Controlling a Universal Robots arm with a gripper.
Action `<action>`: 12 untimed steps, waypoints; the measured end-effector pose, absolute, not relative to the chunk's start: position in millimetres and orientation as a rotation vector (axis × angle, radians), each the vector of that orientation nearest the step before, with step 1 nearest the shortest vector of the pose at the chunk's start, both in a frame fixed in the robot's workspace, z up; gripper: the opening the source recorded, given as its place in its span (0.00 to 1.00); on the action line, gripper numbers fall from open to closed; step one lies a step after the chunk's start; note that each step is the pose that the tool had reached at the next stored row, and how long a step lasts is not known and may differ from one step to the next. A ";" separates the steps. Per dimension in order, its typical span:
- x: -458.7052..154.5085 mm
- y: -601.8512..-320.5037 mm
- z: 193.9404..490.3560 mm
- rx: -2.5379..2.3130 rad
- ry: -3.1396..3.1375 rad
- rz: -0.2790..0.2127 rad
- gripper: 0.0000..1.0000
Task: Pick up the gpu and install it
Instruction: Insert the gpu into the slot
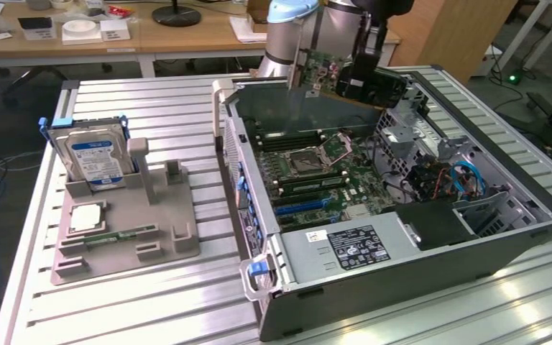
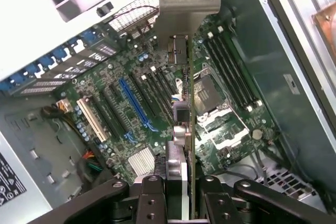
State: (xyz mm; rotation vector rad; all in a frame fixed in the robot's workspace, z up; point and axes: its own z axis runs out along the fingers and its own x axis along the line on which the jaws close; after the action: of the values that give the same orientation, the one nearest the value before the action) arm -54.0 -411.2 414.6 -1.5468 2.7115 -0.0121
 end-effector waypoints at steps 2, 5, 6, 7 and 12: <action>-54.0 -411.3 414.6 -1.583 2.690 -0.012 0.28; -54.0 -411.4 414.6 -1.633 2.660 -0.011 0.28; -54.1 -411.5 414.6 -1.650 2.650 -0.011 0.28; -54.1 -411.5 414.5 -1.666 2.640 -0.011 0.28; -54.0 -411.7 414.5 -1.744 2.589 -0.010 0.28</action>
State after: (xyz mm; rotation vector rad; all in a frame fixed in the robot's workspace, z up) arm -54.0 -411.7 414.5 -1.7437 2.5886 -0.0098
